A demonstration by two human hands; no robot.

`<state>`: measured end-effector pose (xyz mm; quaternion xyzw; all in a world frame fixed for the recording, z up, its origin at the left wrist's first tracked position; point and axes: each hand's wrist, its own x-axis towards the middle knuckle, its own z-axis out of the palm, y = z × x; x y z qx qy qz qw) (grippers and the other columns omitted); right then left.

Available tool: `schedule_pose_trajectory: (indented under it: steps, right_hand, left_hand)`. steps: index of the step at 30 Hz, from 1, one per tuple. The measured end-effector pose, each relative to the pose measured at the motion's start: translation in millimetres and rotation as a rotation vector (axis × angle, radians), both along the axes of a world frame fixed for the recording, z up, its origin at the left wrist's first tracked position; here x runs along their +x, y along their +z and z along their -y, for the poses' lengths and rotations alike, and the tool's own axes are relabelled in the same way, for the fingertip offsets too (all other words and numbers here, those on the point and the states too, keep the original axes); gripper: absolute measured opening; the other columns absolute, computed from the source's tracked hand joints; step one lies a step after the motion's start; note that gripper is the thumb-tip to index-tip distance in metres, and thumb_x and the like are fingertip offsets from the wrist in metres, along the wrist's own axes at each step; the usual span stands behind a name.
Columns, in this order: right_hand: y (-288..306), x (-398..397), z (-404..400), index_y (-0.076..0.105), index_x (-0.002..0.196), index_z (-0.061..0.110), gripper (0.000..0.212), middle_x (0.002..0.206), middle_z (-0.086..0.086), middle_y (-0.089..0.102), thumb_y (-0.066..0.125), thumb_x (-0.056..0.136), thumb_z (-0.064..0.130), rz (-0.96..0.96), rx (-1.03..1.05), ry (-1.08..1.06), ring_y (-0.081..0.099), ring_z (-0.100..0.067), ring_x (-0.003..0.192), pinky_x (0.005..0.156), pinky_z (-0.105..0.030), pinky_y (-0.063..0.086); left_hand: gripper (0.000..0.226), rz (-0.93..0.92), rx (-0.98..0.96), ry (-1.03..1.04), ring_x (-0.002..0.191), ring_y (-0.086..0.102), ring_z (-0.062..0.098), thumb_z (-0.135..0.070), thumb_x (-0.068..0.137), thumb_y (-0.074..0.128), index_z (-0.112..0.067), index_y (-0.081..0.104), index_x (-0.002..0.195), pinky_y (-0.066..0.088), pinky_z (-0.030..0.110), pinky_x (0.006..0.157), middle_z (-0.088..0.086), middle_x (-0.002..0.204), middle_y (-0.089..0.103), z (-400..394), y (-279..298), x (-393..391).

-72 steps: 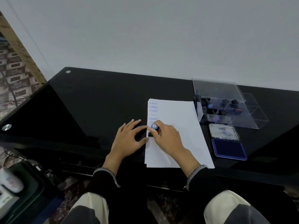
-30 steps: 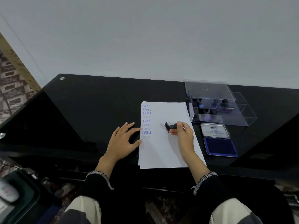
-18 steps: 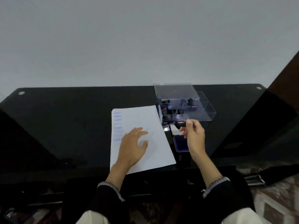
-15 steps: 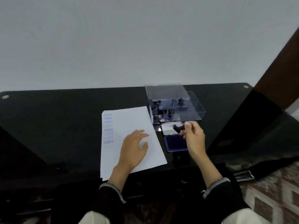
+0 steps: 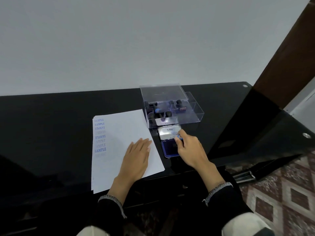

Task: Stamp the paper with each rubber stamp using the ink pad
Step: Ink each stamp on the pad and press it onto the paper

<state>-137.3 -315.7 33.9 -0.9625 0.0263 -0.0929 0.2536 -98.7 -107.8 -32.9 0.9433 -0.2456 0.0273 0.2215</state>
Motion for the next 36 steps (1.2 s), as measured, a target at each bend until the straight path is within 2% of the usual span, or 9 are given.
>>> schedule_pose_trajectory:
  steps: [3, 7, 9, 11, 14, 20, 26, 31, 36]
  right_hand:
    - [-4.1, 1.8, 0.2, 0.047, 0.098, 0.013, 0.016, 0.074, -0.001, 0.056, 0.041, 0.1, 0.028, -0.004, -0.012, 0.01, 0.053, -0.021, 0.066, 0.055, -0.031, 0.036]
    - [-12.1, 4.5, 0.5, 0.04, 0.096, 0.019, 0.012, 0.078, -0.003, 0.057, 0.038, 0.101, 0.03, -0.006, -0.012, 0.021, 0.054, -0.02, 0.068, 0.055, -0.03, 0.037]
    - [-16.7, 3.4, -0.2, 0.036, 0.097, 0.021, 0.011, 0.08, -0.004, 0.055, 0.035, 0.101, 0.031, -0.003, -0.019, 0.02, 0.052, -0.021, 0.068, 0.056, -0.031, 0.036]
    - [-20.4, 2.0, -1.4, 0.035, 0.1, 0.02, 0.012, 0.083, -0.004, 0.054, 0.033, 0.102, 0.031, 0.0, -0.021, 0.014, 0.051, -0.021, 0.069, 0.057, -0.032, 0.037]
    - [-24.3, 3.3, -3.2, 0.034, 0.101, 0.019, 0.011, 0.085, -0.004, 0.052, 0.032, 0.102, 0.03, 0.01, -0.032, 0.001, 0.05, -0.019, 0.07, 0.058, -0.03, 0.037]
    - [-30.0, 7.3, -3.5, 0.03, 0.093, 0.022, 0.011, 0.077, 0.0, 0.048, 0.033, 0.101, 0.029, 0.025, -0.034, -0.019, 0.044, -0.011, 0.064, 0.05, -0.021, 0.028]
    - [-31.0, 11.2, -4.8, 0.031, 0.092, 0.022, 0.011, 0.074, 0.0, 0.046, 0.033, 0.101, 0.027, 0.042, -0.027, -0.022, 0.043, -0.011, 0.062, 0.049, -0.022, 0.027]
    - [-41.1, -5.0, -8.9, 0.035, 0.095, 0.018, 0.008, 0.08, -0.002, 0.048, 0.035, 0.101, 0.025, 0.086, 0.036, -0.07, 0.047, -0.014, 0.065, 0.052, -0.021, 0.031]
    - [-36.7, 4.6, -7.5, 0.031, 0.091, 0.019, 0.012, 0.07, -0.002, 0.05, 0.037, 0.1, 0.023, 0.086, 0.0, -0.051, 0.047, -0.016, 0.058, 0.049, -0.026, 0.03]
  left_hand:
    - [0.07, -0.031, 0.011, -0.025, 0.148, 0.01, 0.008, -0.048, 0.093, -0.005, -0.023, 0.022, 0.152, -0.006, 0.025, 0.118, -0.008, 0.157, 0.026, 2.5, 2.9, 0.6]
    - [0.068, -0.099, -0.018, -0.094, 0.148, 0.004, 0.006, -0.062, 0.096, 0.016, -0.024, 0.022, 0.152, -0.003, 0.028, 0.121, -0.008, 0.159, 0.021, 11.5, 7.6, 3.7]
    - [0.077, -0.111, -0.012, -0.121, 0.148, 0.003, 0.006, -0.069, 0.09, 0.029, -0.024, 0.022, 0.152, -0.003, 0.03, 0.121, -0.01, 0.159, 0.02, 18.3, 6.4, 5.8]
    - [0.09, -0.086, 0.001, -0.132, 0.148, 0.005, 0.006, -0.078, 0.081, 0.027, -0.024, 0.023, 0.152, -0.004, 0.029, 0.121, -0.01, 0.159, 0.021, 24.5, 3.4, 6.7]
    - [0.094, -0.049, 0.006, -0.12, 0.147, 0.008, 0.007, -0.081, 0.076, 0.026, -0.024, 0.025, 0.152, -0.006, 0.027, 0.119, -0.01, 0.158, 0.023, 29.2, -1.8, 8.5]
    - [0.092, -0.019, 0.001, -0.1, 0.147, 0.01, 0.007, -0.08, 0.078, 0.021, -0.025, 0.026, 0.151, -0.006, 0.027, 0.119, -0.011, 0.158, 0.024, 29.8, -2.4, 8.0]
    - [0.078, -0.013, -0.026, -0.091, 0.147, 0.01, 0.006, -0.07, 0.089, 0.04, -0.026, 0.026, 0.151, -0.005, 0.027, 0.12, -0.012, 0.157, 0.024, 29.1, -2.6, 6.6]
    - [0.077, 0.002, -0.032, -0.083, 0.146, 0.012, 0.006, -0.07, 0.088, 0.039, -0.027, 0.026, 0.151, -0.003, 0.028, 0.121, -0.012, 0.157, 0.025, 30.0, -2.4, 5.9]
    - [0.076, 0.01, -0.028, -0.078, 0.146, 0.013, 0.006, -0.069, 0.089, 0.041, -0.027, 0.028, 0.151, -0.001, 0.029, 0.121, -0.012, 0.157, 0.026, 30.0, -3.6, 5.7]
